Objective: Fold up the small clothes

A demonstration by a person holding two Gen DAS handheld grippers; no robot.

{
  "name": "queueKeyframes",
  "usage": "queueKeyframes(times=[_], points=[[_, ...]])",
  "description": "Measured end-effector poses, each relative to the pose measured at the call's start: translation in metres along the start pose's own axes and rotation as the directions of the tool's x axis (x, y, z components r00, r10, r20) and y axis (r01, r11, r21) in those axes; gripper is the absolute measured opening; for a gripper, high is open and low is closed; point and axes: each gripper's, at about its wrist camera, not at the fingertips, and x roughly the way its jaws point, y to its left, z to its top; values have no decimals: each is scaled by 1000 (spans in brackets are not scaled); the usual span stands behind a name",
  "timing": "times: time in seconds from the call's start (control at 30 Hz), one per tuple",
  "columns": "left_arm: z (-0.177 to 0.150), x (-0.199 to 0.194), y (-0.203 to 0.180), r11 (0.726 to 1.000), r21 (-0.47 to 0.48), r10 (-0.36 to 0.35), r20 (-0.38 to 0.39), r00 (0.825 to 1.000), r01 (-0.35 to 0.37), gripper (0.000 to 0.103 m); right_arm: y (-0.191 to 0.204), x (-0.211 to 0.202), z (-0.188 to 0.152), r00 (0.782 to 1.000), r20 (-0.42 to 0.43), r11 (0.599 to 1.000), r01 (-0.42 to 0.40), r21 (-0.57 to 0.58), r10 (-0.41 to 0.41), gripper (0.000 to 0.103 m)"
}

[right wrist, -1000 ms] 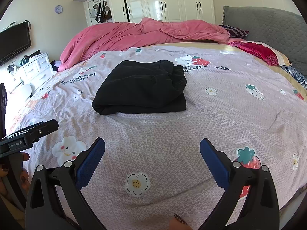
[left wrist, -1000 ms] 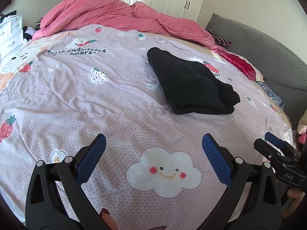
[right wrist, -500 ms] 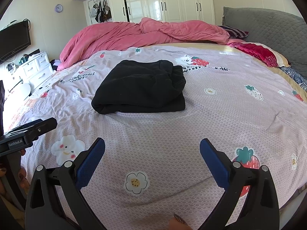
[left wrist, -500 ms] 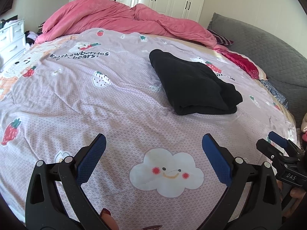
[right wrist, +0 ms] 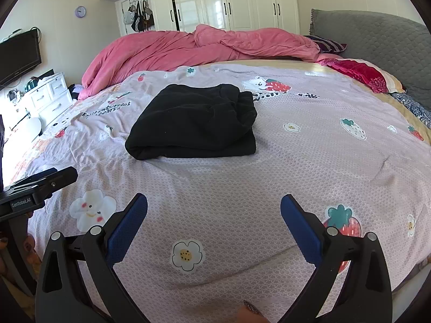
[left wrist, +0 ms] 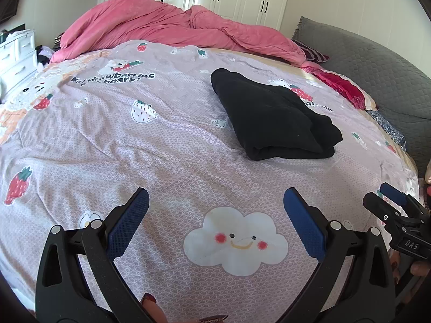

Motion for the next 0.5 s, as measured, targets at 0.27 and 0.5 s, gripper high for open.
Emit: queueKeyframes(times=[0.27, 0.5], points=[[0, 1, -1, 1000, 6, 14, -7, 1000, -14, 94, 0, 1, 1, 1000, -5, 1000, 6, -5, -6, 99], [0, 3, 1, 1000, -5, 12, -14, 1000, -12, 94, 0, 2, 1, 1000, -11, 1000, 11, -8, -11, 99]])
